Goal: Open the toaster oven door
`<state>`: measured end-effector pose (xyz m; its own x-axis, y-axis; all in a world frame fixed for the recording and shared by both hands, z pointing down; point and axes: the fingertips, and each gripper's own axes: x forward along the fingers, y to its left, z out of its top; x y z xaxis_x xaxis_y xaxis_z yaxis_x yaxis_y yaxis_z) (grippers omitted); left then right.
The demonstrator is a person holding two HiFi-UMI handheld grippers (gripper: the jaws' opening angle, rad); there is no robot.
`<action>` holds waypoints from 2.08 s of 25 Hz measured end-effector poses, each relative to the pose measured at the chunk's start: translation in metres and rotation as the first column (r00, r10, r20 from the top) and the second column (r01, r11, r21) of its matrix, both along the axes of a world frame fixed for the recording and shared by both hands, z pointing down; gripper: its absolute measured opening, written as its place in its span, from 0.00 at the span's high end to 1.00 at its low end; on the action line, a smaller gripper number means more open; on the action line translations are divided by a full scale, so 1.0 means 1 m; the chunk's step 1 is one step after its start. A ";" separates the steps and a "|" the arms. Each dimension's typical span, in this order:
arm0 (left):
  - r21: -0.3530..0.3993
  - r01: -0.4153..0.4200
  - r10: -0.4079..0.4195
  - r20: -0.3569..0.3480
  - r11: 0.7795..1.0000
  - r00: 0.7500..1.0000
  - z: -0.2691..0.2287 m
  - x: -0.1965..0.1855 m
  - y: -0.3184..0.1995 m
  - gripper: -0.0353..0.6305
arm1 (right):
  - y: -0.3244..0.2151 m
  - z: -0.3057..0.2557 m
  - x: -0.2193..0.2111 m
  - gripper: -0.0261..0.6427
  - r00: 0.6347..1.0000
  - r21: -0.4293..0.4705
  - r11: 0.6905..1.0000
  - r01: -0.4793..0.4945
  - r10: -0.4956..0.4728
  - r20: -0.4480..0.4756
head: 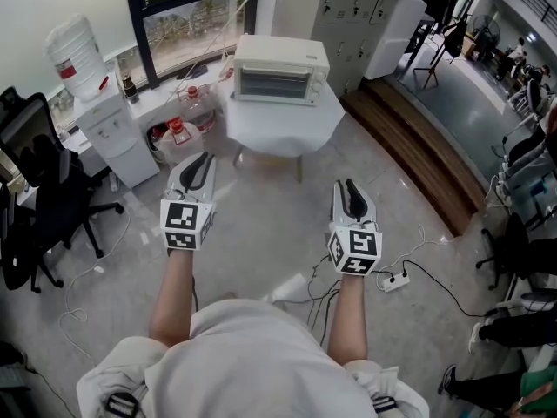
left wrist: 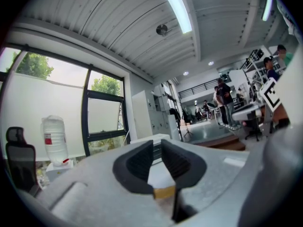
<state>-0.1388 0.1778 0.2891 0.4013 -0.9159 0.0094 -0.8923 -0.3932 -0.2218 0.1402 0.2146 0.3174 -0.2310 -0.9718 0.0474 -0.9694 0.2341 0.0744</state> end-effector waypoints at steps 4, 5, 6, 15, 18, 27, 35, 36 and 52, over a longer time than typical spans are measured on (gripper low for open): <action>0.000 0.001 -0.001 0.010 1.000 1.000 0.001 0.007 0.000 0.87 | 0.000 0.000 0.005 0.85 1.000 0.012 1.000 0.014 -0.014 0.010; -0.001 0.002 -0.002 0.013 1.000 1.000 0.002 0.010 0.000 0.87 | -0.001 0.000 0.006 0.85 1.000 0.014 1.000 0.018 -0.018 0.012; -0.002 0.003 -0.003 0.014 1.000 1.000 0.002 0.013 0.000 0.87 | -0.001 0.000 0.009 0.85 1.000 0.014 1.000 0.021 -0.021 0.012; -0.004 0.002 -0.002 0.025 1.000 1.000 0.004 0.062 -0.003 0.87 | -0.009 0.004 0.048 0.85 0.999 0.011 0.999 0.046 -0.046 0.001; -0.003 0.007 -0.007 0.035 1.000 0.999 0.007 0.081 -0.003 0.87 | -0.011 0.009 0.065 0.85 0.998 0.008 0.998 0.061 -0.061 0.004; -0.025 0.036 -0.035 0.050 0.999 0.998 0.018 0.113 -0.013 0.86 | -0.030 0.023 0.095 0.85 0.994 -0.011 0.995 0.102 -0.102 0.027; -0.022 0.038 -0.037 0.047 0.999 0.998 0.021 0.119 -0.048 0.86 | -0.066 0.029 0.098 0.85 0.994 -0.014 0.994 0.108 -0.107 0.038; -0.024 0.037 -0.036 0.045 0.999 0.998 0.022 0.118 -0.055 0.86 | -0.073 0.030 0.097 0.85 0.994 -0.015 0.994 0.109 -0.108 0.036; -0.052 -0.020 0.019 -0.019 0.998 1.000 0.026 0.062 -0.247 0.86 | -0.247 0.020 0.041 0.85 0.998 -0.046 0.997 0.059 -0.060 -0.017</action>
